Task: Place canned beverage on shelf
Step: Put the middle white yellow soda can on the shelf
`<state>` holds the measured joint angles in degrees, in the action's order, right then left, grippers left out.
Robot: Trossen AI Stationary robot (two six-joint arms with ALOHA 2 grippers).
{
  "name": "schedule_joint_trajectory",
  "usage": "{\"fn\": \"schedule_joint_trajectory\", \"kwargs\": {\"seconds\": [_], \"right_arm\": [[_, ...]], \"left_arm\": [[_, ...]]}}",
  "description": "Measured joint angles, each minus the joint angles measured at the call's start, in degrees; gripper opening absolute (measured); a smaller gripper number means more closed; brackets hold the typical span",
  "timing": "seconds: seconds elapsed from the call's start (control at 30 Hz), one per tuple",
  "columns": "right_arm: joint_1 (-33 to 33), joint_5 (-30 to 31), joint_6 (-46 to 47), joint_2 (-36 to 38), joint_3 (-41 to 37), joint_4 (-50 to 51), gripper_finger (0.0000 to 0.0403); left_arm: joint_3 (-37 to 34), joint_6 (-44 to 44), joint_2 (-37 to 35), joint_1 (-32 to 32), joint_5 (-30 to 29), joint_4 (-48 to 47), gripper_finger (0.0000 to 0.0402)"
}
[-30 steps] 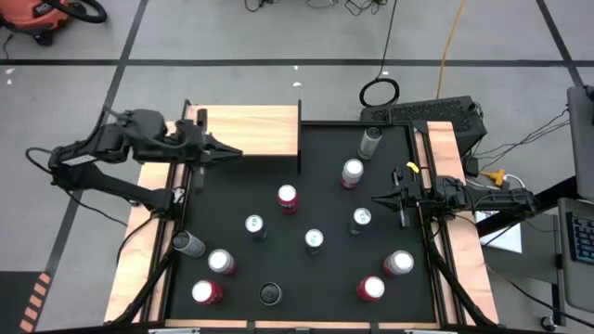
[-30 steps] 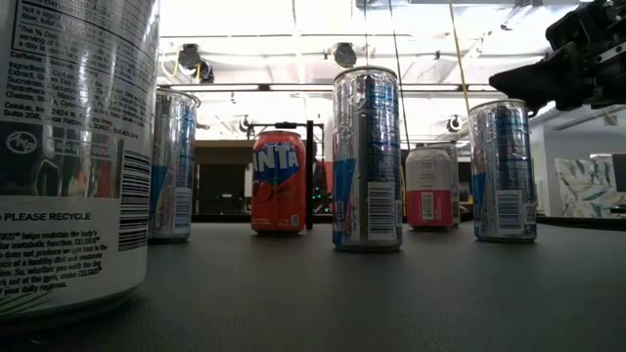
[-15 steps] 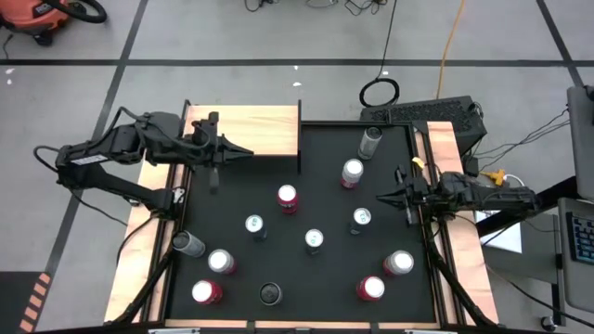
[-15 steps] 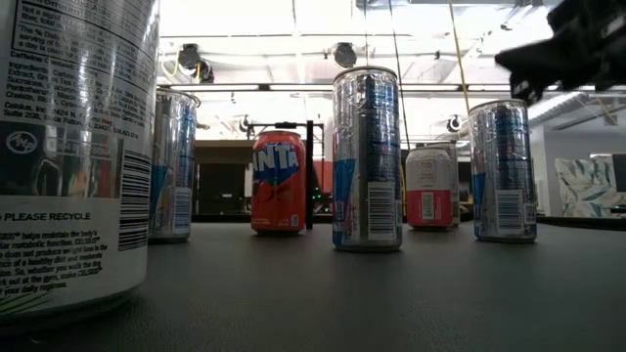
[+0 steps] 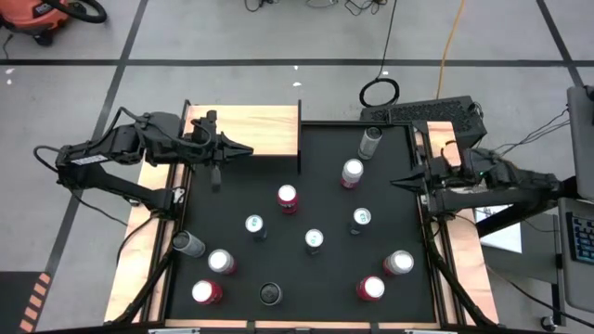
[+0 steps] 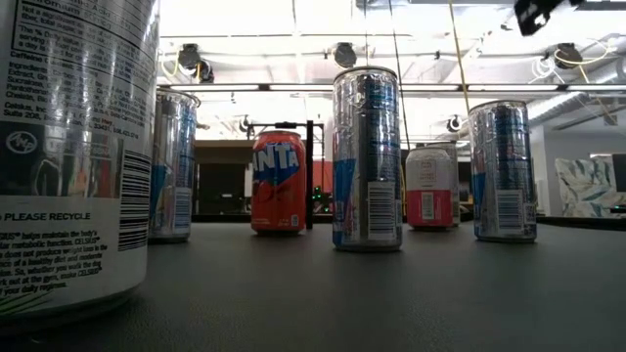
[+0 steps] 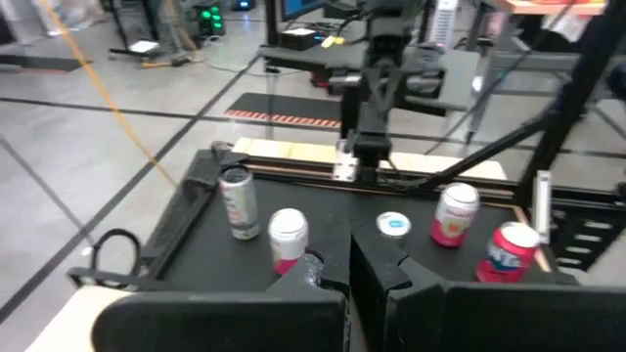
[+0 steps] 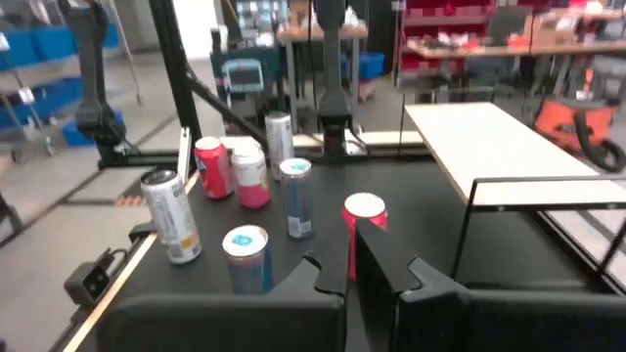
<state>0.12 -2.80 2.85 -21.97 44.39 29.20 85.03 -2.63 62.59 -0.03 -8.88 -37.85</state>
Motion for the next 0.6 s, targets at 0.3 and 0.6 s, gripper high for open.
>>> {"fn": "schedule_joint_trajectory", "kwargs": {"seconds": [0.3,0.6], "right_arm": [[0.0,4.6,-2.0,-16.1,21.0,7.9,0.0000],[0.0,15.0,7.1,-25.9,34.1,7.9,0.0000]], "left_arm": [[0.0,-0.1,0.0,0.0,-1.2,-0.4,0.0000],[0.0,-6.1,0.0,0.0,-0.2,-0.5,0.0000]]}}
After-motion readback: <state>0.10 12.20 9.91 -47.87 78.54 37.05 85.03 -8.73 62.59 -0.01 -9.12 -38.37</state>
